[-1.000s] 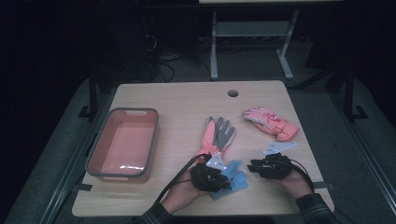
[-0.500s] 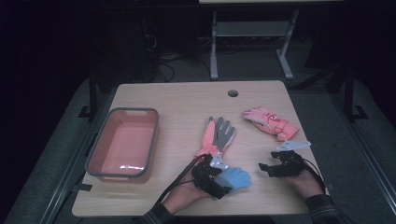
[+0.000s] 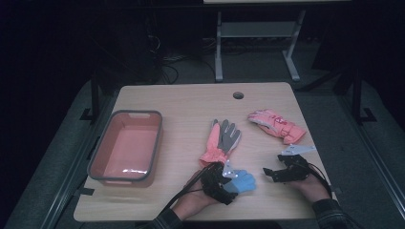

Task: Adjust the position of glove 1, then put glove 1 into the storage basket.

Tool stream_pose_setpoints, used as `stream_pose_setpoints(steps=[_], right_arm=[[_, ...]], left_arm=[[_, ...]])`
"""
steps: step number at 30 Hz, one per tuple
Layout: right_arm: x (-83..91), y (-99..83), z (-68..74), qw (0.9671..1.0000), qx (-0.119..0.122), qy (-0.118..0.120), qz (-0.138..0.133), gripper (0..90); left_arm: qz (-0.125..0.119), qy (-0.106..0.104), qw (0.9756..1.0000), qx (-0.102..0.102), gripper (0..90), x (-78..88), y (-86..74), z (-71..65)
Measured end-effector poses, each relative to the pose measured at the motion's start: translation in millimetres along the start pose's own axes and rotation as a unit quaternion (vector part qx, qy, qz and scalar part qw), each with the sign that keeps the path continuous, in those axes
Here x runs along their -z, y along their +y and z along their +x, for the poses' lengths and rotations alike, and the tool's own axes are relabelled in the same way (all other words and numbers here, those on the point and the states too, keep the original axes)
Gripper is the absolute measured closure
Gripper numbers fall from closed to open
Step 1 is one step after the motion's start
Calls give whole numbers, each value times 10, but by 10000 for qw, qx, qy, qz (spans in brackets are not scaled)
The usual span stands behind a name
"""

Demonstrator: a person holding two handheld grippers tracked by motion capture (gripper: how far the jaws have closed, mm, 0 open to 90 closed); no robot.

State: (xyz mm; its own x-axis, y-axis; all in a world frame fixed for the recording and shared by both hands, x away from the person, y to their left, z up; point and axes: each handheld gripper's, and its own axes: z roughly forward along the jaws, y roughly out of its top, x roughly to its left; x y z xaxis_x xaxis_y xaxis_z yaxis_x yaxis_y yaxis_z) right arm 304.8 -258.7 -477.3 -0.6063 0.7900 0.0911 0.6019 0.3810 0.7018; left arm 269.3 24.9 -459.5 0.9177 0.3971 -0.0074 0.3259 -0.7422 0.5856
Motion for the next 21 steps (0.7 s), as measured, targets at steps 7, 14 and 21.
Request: stream_pose_setpoints(steps=[7, 14, 21], right_arm=[[-14, -20, 25, 9999, 115, -46, -48, 126], [-39, -38, 67, 9996, 255, -118, -73, 88], [-39, -38, 69, 9996, 240, -118, -75, 88]], left_arm=[[28, -138, 9999, 10, 602, 59, -13, 39], [-8, -343, 9994, 97, 690, 92, -20, 82], [-206, -610, 9976, 253, 708, 256, 15, 139]])
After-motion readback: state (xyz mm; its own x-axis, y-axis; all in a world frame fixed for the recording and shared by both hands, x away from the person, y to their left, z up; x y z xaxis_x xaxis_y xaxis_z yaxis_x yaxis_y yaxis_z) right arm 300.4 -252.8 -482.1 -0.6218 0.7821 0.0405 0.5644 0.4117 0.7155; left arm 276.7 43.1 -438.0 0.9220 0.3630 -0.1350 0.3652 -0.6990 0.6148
